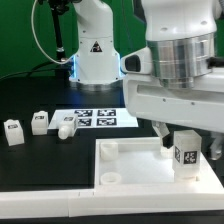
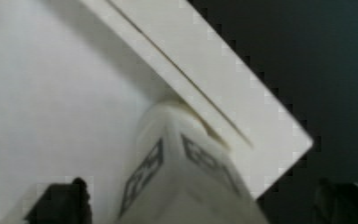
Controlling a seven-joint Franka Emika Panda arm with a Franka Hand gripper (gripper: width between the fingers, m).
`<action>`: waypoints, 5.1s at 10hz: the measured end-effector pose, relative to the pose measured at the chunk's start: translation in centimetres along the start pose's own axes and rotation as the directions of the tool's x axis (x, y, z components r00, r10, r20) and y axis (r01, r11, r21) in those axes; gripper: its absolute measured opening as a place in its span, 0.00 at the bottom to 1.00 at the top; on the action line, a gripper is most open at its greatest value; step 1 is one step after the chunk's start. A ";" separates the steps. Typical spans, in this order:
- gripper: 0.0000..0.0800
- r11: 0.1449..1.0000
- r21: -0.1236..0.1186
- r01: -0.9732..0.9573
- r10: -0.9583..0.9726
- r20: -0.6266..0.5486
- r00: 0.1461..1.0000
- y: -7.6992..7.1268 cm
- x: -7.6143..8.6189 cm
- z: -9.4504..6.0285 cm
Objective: Assemble one leg
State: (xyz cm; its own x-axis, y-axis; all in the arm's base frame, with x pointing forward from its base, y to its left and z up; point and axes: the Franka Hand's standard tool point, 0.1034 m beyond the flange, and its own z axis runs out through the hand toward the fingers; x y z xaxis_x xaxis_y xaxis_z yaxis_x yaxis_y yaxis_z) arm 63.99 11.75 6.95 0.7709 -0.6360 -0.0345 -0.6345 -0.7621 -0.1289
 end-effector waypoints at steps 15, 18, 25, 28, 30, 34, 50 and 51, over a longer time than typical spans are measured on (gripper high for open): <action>0.36 0.995 -0.033 -0.091 0.090 -0.049 0.995 0.5 0.9 0.0; 0.36 0.790 0.030 -0.613 0.613 -0.004 0.790 0.9 0.9 0.1; 0.78 0.982 0.030 -0.186 0.185 0.018 0.983 0.6 0.5 0.0; 0.81 0.999 0.038 -0.021 0.022 -0.012 1.000 0.5 0.5 0.0; 0.81 0.957 -0.005 0.291 -0.290 -0.058 0.955 0.4 0.9 -0.2; 0.54 0.953 -0.014 0.302 -0.303 -0.064 0.951 0.5 1.0 -0.2; 0.78 0.900 0.036 -0.435 0.436 -0.050 0.898 0.7 0.6 0.1; 0.80 0.902 0.029 -0.431 0.432 -0.058 0.900 0.1 -0.1 0.1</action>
Offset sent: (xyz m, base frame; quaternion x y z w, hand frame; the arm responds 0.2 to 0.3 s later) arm 0.0000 0.0000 0.0000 0.0000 0.0000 -0.1296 0.9916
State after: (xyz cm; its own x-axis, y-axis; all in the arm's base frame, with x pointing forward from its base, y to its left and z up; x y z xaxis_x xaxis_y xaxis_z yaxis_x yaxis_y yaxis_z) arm 63.85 11.76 6.89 0.4165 -0.9087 -0.0295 -0.9029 -0.4096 -0.1305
